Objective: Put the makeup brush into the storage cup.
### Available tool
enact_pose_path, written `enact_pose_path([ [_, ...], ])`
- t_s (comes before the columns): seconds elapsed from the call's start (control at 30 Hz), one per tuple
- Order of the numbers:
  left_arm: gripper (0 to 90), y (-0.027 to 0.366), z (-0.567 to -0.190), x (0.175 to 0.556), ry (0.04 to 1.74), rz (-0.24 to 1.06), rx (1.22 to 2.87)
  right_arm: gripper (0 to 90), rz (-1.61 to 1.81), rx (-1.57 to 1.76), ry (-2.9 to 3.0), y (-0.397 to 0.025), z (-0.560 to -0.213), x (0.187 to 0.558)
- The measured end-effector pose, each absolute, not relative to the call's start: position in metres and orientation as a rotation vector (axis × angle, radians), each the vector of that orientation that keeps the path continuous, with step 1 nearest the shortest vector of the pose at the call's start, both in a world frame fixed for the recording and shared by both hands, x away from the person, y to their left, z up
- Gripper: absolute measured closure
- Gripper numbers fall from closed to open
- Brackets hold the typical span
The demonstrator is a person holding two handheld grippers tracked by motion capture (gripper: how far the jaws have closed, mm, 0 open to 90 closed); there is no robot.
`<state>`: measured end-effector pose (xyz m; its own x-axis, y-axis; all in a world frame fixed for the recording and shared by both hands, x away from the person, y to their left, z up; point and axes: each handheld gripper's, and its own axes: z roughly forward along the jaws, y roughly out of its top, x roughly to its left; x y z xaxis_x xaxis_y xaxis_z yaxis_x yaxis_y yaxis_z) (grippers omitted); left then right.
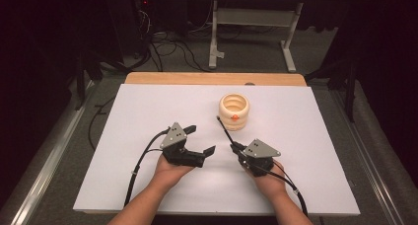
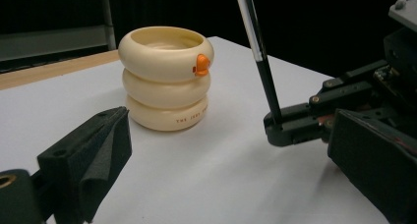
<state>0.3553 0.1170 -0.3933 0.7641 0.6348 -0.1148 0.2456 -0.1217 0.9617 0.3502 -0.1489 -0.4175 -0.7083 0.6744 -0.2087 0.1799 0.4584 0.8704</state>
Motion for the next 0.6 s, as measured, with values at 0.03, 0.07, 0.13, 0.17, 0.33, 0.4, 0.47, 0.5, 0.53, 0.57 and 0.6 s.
enact_pose_path([
  [0.03, 3.5, 0.117, -0.393, 0.355, 0.699, 0.378, 1.698, 85.8, 1.209, 0.706, 2.180, -0.147, -0.418, 0.348],
  [0.07, 3.5, 0.117, -0.393, 0.354, 0.699, 0.376, 1.698, 85.8, 1.202, 0.688, 2.185, -0.146, -0.418, 0.347],
  [0.13, 3.7, 0.117, -0.392, 0.354, 0.696, 0.372, 1.697, 85.8, 1.214, 0.677, 2.191, -0.144, -0.418, 0.344],
  [0.17, 3.8, 0.117, -0.392, 0.354, 0.698, 0.364, 1.693, 85.8, 1.216, 0.678, 2.193, -0.143, -0.418, 0.344],
  [0.33, 4.6, 0.119, -0.390, 0.354, 0.702, 0.342, 1.671, 85.8, 1.205, 0.671, 2.224, -0.139, -0.423, 0.341],
  [0.4, 5.1, 0.119, -0.389, 0.353, 0.705, 0.337, 1.665, 85.8, 1.209, 0.667, 2.230, -0.137, -0.425, 0.341],
  [0.47, 5.4, 0.119, -0.389, 0.353, 0.707, 0.329, 1.658, 85.8, 1.201, 0.653, 2.245, -0.134, -0.427, 0.340],
  [0.5, 5.5, 0.120, -0.388, 0.353, 0.711, 0.325, 1.655, 85.8, 1.206, 0.653, 2.244, -0.133, -0.427, 0.339],
  [0.53, 5.8, 0.120, -0.388, 0.353, 0.713, 0.324, 1.653, 85.8, 1.205, 0.643, 2.249, -0.132, -0.427, 0.339],
  [0.57, 5.9, 0.120, -0.388, 0.354, 0.717, 0.321, 1.651, 85.8, 1.209, 0.643, 2.249, -0.132, -0.427, 0.339],
  [0.6, 6.3, 0.120, -0.388, 0.354, 0.719, 0.316, 1.649, 85.8, 1.218, 0.637, 2.246, -0.131, -0.427, 0.339],
])
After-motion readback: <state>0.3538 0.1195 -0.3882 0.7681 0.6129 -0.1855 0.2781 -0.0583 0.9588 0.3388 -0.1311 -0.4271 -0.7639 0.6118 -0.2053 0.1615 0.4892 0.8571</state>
